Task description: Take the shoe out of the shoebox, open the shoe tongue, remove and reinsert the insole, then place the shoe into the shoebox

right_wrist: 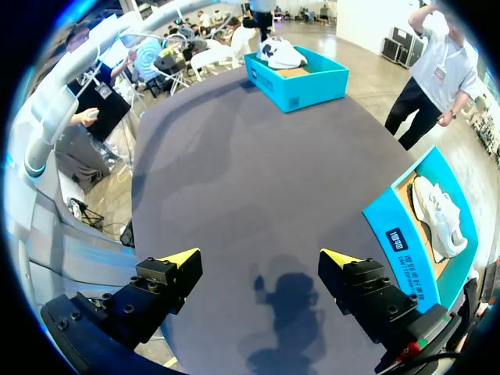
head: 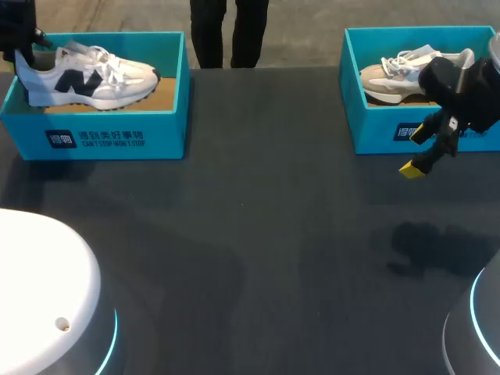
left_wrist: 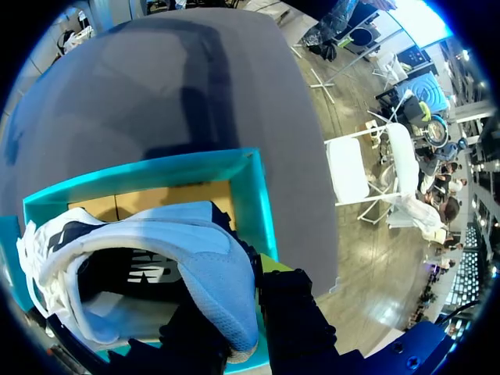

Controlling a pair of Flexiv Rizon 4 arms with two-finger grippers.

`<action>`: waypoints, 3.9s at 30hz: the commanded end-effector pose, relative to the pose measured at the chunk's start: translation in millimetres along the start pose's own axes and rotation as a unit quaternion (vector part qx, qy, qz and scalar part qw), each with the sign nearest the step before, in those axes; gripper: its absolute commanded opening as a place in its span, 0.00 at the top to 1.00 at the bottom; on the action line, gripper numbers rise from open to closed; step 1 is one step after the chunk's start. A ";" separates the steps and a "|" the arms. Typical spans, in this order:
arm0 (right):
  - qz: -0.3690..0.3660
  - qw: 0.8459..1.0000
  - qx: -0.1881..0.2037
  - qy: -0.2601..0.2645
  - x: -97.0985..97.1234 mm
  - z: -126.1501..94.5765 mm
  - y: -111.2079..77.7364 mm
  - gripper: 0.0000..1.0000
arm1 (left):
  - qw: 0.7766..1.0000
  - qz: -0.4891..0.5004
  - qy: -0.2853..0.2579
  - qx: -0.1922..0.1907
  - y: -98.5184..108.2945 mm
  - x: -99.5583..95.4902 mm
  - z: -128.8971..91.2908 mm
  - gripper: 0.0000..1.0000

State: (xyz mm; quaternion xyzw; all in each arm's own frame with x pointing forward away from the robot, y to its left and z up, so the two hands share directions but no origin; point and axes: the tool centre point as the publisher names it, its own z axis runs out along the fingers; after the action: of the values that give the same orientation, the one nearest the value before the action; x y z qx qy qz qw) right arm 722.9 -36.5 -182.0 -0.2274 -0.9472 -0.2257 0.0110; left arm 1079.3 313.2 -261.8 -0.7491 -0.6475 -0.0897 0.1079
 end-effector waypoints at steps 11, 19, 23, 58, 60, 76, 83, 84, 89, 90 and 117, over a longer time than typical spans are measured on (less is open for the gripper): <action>0.000 1.000 0.002 0.001 -1.5 1.3 1.3 0.00 | 1.000 0.008 -0.011 -0.005 -9.1 -18.9 19.2 1.00; 0.000 1.000 0.002 0.001 -1.5 1.3 1.3 0.00 | 1.000 0.009 -0.013 0.005 -16.9 -26.6 31.4 1.00; 0.000 1.000 0.002 0.001 -1.5 1.3 1.3 0.00 | 1.000 0.008 -0.015 0.005 -18.3 -27.1 37.5 1.00; 0.000 1.000 0.002 0.001 -1.5 1.3 1.3 0.00 | 0.999 -0.012 -0.005 0.032 -13.2 -41.6 94.0 1.00; 0.000 1.000 0.002 0.001 -1.5 1.3 1.3 0.00 | 0.999 -0.016 -0.004 0.034 -12.2 -41.4 96.5 1.00; 0.000 1.000 0.002 0.001 -1.5 1.3 1.3 0.00 | 0.998 -0.017 0.000 0.053 -10.6 -45.8 113.5 1.00; 0.000 1.000 0.002 0.001 -1.5 1.3 1.3 0.00 | 0.998 -0.012 0.000 0.054 -11.8 -45.4 112.4 0.49; 0.000 1.000 0.002 0.001 -1.5 1.3 1.3 0.00 | 0.999 -0.012 -0.001 0.053 -12.1 -44.9 111.3 0.46; 0.000 1.000 0.002 0.001 -1.5 1.3 1.3 0.00 | 0.999 -0.010 -0.010 0.042 -14.9 -44.3 100.4 0.26; 0.000 1.000 0.002 0.001 -1.5 1.3 1.3 0.00 | 0.999 -0.010 -0.011 0.040 -15.1 -44.3 97.7 0.26; 0.000 1.000 0.002 0.001 -1.5 1.3 1.3 0.00 | 0.997 -0.040 -0.060 -0.039 -40.0 -26.4 -8.6 0.63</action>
State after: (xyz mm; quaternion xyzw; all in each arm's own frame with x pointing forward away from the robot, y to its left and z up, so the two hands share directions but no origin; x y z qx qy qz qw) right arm 722.9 -36.5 -182.0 -0.2275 -0.9472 -0.2257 0.0110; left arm 1050.8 290.0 -270.6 -0.7287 -0.6804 -0.0598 0.0510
